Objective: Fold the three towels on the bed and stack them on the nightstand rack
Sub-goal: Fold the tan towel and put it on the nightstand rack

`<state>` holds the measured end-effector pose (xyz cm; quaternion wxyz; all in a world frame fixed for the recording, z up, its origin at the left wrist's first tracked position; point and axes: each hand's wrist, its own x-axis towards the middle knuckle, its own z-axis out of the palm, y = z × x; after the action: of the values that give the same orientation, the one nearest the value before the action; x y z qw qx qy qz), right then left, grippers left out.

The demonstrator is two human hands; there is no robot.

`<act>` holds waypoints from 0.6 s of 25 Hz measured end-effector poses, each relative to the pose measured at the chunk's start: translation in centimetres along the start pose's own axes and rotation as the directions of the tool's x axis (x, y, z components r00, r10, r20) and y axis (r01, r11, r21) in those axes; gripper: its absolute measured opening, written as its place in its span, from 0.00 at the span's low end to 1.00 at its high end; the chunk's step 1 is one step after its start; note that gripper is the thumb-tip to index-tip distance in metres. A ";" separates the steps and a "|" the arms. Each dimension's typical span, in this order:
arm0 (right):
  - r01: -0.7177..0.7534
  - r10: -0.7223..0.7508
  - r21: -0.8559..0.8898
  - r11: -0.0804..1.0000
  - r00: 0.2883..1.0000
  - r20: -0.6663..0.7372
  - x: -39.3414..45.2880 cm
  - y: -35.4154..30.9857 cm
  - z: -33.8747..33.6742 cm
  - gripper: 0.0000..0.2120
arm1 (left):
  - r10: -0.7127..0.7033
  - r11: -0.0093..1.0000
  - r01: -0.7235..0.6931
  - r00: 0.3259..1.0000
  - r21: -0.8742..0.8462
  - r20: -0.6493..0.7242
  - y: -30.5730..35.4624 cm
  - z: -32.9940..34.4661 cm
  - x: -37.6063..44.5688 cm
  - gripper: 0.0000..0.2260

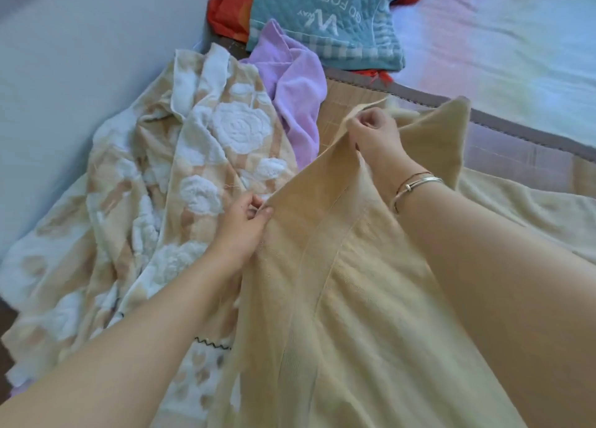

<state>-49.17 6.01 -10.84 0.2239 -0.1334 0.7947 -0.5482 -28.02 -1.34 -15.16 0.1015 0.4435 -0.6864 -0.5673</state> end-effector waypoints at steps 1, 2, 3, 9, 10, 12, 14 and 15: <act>0.000 0.004 -0.038 0.999 0.997 0.083 0.0 -0.8 1.3 0.01 | -0.001 0.999 0.002 0.999 0.034 -0.040 -0.2 -1.0 0.0 0.06; -0.019 0.037 -0.106 0.994 0.984 0.173 -0.4 -1.2 2.4 0.06 | -0.021 0.996 0.027 0.997 0.086 -0.068 -0.5 -1.8 -0.2 0.07; -0.055 0.097 -0.171 0.984 0.962 0.253 -1.0 -0.9 3.1 0.13 | -0.069 0.987 0.078 0.995 0.141 -0.066 -1.0 -2.4 -0.5 0.10; -0.079 0.134 -0.219 0.973 0.960 0.248 -7.3 3.4 1.5 0.17 | -0.438 0.898 0.411 0.800 0.157 0.409 -4.7 -6.4 -6.1 0.24; -0.059 0.114 -0.231 0.971 0.966 0.233 -8.8 3.9 0.9 0.16 | -0.452 0.891 0.396 0.739 0.221 0.499 -5.1 -7.1 -7.7 0.21; -0.018 0.083 -0.263 0.964 0.968 0.237 -11.4 5.0 0.3 0.16 | -0.459 0.885 0.288 0.675 0.366 0.578 -6.0 -8.1 -10.6 0.17; 0.030 0.054 -0.299 0.954 0.962 0.269 -14.1 6.1 0.3 0.15 | -0.445 0.886 0.265 0.717 0.380 0.537 -7.0 -8.7 -12.6 0.13; 0.072 0.022 -0.318 0.945 0.959 0.284 -15.1 6.6 0.4 0.14 | -0.427 0.896 0.282 0.758 0.344 0.493 -7.3 -9.1 -13.3 0.10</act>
<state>-35.67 15.03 -13.95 0.3035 -0.2558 0.8319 -0.3879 -10.76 2.32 -13.65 -0.2692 0.3907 -0.6537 -0.5895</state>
